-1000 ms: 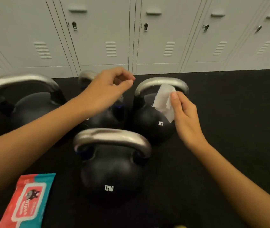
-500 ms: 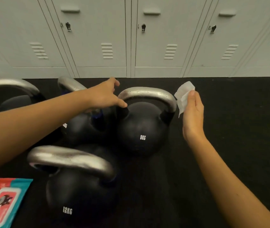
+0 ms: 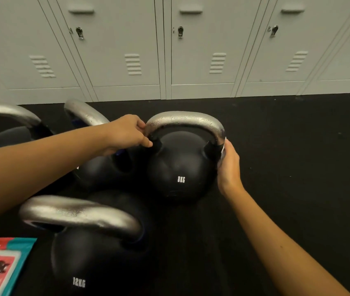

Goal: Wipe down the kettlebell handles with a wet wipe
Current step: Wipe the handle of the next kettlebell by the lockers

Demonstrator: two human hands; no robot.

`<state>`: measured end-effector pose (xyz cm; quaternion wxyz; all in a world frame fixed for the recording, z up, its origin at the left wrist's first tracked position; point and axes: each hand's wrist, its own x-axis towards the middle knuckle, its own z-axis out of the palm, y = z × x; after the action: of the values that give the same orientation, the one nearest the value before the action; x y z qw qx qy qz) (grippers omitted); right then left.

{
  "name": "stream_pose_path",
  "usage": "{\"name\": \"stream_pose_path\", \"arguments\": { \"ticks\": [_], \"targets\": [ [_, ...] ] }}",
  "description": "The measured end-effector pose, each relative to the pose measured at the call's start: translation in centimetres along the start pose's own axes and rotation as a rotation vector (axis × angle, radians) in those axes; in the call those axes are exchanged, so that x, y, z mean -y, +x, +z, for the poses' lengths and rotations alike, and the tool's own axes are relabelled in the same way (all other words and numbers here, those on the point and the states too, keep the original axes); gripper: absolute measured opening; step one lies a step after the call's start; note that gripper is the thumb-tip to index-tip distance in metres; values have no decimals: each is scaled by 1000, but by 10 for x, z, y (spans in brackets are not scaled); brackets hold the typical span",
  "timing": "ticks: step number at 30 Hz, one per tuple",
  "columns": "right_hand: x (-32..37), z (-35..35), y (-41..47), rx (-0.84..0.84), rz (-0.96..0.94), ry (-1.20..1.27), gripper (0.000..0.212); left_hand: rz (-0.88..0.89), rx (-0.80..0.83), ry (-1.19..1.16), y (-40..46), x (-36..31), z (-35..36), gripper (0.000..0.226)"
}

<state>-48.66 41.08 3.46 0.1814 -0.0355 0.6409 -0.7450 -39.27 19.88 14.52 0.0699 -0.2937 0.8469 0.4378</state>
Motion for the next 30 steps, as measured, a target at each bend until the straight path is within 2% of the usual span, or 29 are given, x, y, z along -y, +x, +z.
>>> {"name": "stream_pose_path", "arguments": {
  "ticks": [2, 5, 10, 15, 20, 25, 28, 30],
  "targets": [
    [14, 0, 11, 57, 7, -14, 39, 5, 6, -2, 4, -1, 0, 43],
    [35, -4, 32, 236, 14, -90, 41, 19, 20, 61, 9, -3, -3, 26],
    [48, -15, 52, 476, 165, -75, 39, 67, 63, 224, 13, -1, -11, 34],
    [72, -4, 61, 676, 218, -294, 61, 113, 69, 378, 12, -4, -16, 39],
    [78, -9, 66, 590, 238, -268, 38, 112, 55, 372, 13, -6, -13, 39],
    [40, -16, 36, 420, 94, -32, 41, 90, 71, 243, 4, -1, -4, 45],
    [15, -17, 17, 278, 62, 23, 48, 83, 70, 165, -3, -1, 1, 33],
    [8, -16, 4, 202, 48, 39, 45, 86, 85, 100, -5, 0, 4, 25]
  ]
}}
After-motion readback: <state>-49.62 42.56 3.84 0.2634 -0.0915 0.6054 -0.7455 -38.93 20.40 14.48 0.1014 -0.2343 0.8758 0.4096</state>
